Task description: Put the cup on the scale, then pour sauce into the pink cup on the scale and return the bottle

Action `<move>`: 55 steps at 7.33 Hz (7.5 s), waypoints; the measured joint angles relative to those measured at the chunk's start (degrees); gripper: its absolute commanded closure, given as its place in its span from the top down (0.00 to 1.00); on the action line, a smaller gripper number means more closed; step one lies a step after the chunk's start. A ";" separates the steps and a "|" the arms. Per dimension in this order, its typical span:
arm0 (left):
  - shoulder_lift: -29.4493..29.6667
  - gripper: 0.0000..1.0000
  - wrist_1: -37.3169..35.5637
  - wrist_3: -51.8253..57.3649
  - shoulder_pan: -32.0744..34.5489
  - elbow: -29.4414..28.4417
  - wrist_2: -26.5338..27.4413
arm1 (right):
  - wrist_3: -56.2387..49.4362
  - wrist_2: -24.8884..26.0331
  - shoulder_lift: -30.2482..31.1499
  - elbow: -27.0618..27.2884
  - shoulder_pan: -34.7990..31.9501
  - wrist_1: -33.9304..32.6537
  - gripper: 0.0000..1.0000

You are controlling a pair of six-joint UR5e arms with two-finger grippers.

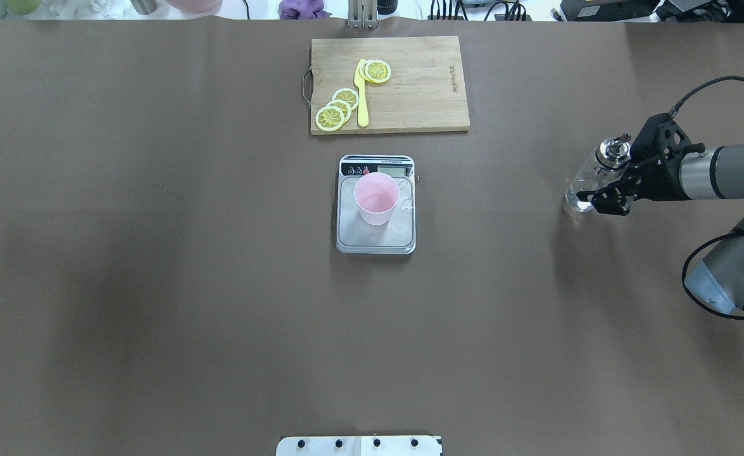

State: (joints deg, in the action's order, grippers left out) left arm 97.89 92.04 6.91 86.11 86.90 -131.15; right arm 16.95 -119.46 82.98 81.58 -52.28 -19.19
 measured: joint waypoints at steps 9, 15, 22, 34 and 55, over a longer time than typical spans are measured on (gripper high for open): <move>-8.42 0.99 0.24 1.52 4.76 4.67 -1.48 | -1.50 8.11 -8.22 14.33 1.55 -40.90 0.00; -8.67 0.99 0.16 1.44 4.56 4.18 -1.43 | -9.55 26.75 -12.64 28.37 13.37 -71.25 0.00; -9.98 0.99 0.24 1.52 4.53 3.82 -1.51 | -13.90 34.72 -25.08 29.34 20.20 -99.90 0.00; -11.45 0.99 0.23 1.62 4.55 3.88 -2.00 | -15.55 39.82 -48.47 10.02 23.76 -125.24 0.00; -12.20 0.99 0.14 1.62 4.51 4.03 -2.10 | -15.44 42.47 -54.15 5.26 23.72 -140.24 0.00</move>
State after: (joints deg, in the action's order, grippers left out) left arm 85.69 92.19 8.53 90.62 90.93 -133.24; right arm 1.51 -76.99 28.83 86.84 -28.56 -159.43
